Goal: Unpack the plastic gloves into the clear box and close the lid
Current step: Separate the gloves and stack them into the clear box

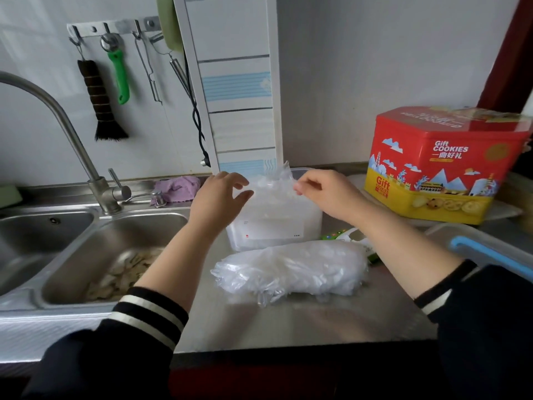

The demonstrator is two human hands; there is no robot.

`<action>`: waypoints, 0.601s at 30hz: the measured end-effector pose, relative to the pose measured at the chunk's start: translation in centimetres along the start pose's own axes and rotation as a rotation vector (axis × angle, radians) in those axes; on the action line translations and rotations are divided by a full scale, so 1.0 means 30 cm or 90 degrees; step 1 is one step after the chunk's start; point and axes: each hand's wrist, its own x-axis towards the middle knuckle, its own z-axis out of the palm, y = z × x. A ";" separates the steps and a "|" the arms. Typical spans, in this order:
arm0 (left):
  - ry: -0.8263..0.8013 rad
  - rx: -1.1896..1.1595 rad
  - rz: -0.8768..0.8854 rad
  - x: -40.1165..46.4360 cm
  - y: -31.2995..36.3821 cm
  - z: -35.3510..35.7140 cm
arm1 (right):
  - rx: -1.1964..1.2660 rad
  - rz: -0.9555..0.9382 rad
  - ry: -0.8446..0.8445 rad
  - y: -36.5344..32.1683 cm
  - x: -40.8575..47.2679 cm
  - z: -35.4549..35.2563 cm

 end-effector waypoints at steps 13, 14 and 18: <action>0.157 0.036 0.166 -0.306 0.152 0.131 | -0.139 -0.059 0.268 0.168 -0.404 0.178; 0.123 0.013 0.185 -0.331 0.185 0.156 | -0.137 -0.043 0.268 0.178 -0.409 0.180; -0.077 -0.084 0.081 -0.377 0.257 0.249 | -0.119 0.021 0.230 0.181 -0.412 0.189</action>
